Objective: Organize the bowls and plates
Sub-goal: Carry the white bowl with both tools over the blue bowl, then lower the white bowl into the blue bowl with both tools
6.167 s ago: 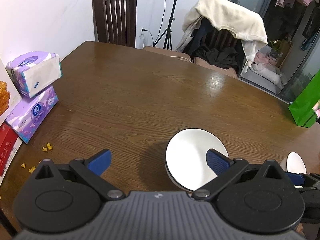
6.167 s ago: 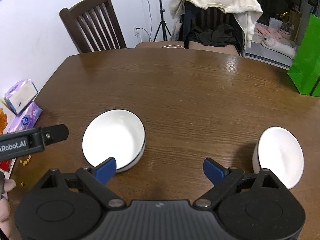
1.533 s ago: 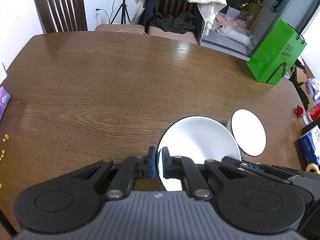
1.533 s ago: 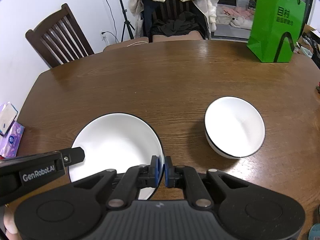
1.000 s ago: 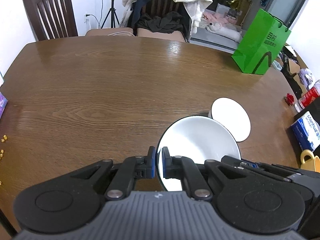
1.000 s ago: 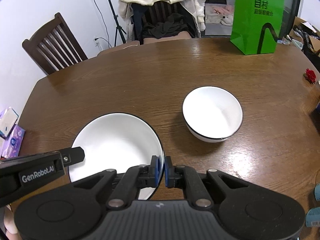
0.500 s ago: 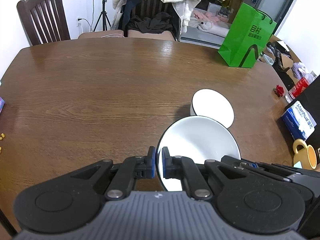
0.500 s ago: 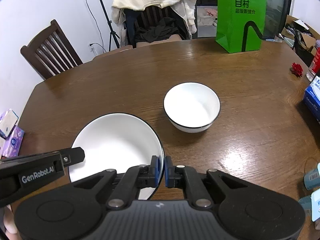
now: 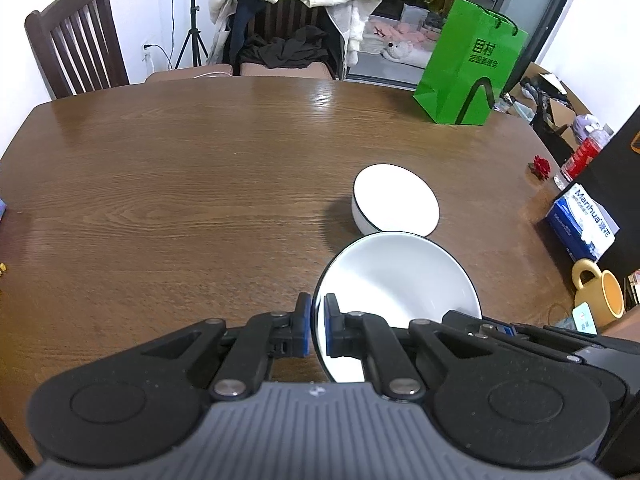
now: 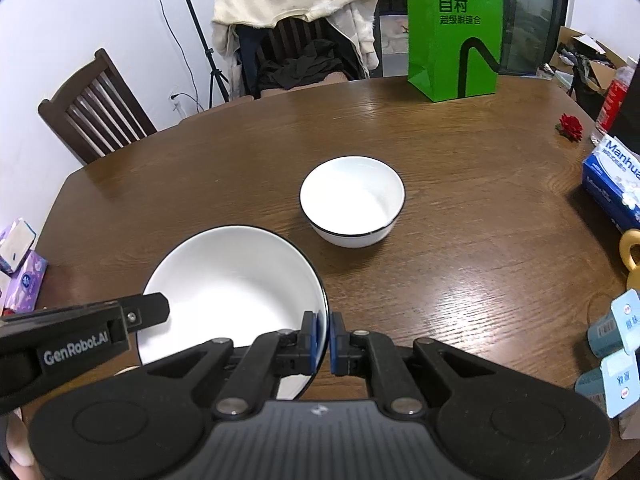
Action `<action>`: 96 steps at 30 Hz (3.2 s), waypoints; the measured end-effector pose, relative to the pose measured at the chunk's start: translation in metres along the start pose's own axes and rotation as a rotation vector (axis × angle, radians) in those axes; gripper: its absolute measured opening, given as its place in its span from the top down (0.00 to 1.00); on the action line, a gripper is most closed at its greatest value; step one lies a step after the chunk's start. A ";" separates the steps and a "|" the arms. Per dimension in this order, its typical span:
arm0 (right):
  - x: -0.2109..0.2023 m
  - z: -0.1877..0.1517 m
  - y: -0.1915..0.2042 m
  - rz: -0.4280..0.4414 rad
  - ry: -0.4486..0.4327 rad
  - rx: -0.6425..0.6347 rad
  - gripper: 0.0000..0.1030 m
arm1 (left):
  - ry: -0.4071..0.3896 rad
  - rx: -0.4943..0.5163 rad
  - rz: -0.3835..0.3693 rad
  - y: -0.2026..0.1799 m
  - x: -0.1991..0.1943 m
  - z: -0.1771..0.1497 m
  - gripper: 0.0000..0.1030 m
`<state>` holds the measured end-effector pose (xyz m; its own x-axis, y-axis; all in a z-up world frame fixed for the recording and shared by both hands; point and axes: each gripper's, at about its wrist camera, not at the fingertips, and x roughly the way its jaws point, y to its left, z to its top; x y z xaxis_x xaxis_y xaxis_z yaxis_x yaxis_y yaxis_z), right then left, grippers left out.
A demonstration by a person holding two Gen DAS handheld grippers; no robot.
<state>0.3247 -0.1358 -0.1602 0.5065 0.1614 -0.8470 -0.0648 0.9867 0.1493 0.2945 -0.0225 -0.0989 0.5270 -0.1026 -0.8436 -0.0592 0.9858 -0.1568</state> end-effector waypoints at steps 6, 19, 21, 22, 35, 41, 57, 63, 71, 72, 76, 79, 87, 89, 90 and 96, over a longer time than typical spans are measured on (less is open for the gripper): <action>-0.009 -0.007 -0.009 -0.006 -0.008 0.011 0.94 | -0.004 0.015 -0.004 -0.010 -0.005 -0.008 0.93; -0.027 -0.027 -0.033 -0.020 -0.028 0.041 0.94 | -0.011 0.053 -0.020 -0.035 -0.016 -0.025 0.93; -0.030 -0.030 -0.037 -0.022 -0.032 0.047 0.94 | -0.012 0.062 -0.023 -0.040 -0.017 -0.029 0.93; -0.032 -0.032 -0.039 -0.024 -0.034 0.051 0.94 | -0.011 0.066 -0.025 -0.043 -0.018 -0.030 0.93; -0.048 -0.050 -0.077 -0.045 -0.051 0.097 0.94 | -0.011 0.116 -0.049 -0.077 -0.022 -0.042 0.93; -0.053 -0.055 -0.092 -0.056 -0.055 0.119 0.94 | -0.005 0.138 -0.063 -0.092 -0.021 -0.046 0.93; -0.059 -0.072 -0.131 -0.101 -0.049 0.172 0.94 | 0.024 0.194 -0.105 -0.128 -0.009 -0.060 0.93; -0.057 -0.079 -0.143 -0.114 -0.037 0.191 0.94 | 0.041 0.221 -0.117 -0.138 -0.003 -0.066 0.93; -0.053 -0.088 -0.153 -0.128 -0.021 0.208 0.94 | 0.067 0.234 -0.127 -0.145 0.008 -0.073 0.93; -0.052 -0.089 -0.154 -0.129 -0.018 0.209 0.94 | 0.069 0.236 -0.128 -0.146 0.009 -0.074 0.93; -0.050 -0.093 -0.157 -0.135 -0.007 0.215 0.94 | 0.084 0.239 -0.131 -0.148 0.015 -0.078 0.93; -0.047 -0.095 -0.160 -0.138 0.003 0.218 0.94 | 0.094 0.242 -0.131 -0.150 0.019 -0.081 0.93; -0.035 -0.102 -0.168 -0.141 0.033 0.217 0.94 | 0.124 0.245 -0.124 -0.151 0.033 -0.091 0.93; -0.032 -0.103 -0.170 -0.141 0.040 0.218 0.94 | 0.130 0.247 -0.121 -0.152 0.036 -0.092 0.93; -0.031 -0.104 -0.170 -0.140 0.043 0.217 0.94 | 0.133 0.248 -0.120 -0.152 0.037 -0.093 0.93; -0.023 -0.108 -0.174 -0.134 0.062 0.215 0.94 | 0.150 0.252 -0.112 -0.152 0.045 -0.098 0.93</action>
<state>0.2318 -0.3093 -0.2213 0.4445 0.0369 -0.8950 0.1869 0.9733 0.1330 0.2446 -0.1895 -0.1635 0.3862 -0.2128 -0.8975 0.2138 0.9672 -0.1373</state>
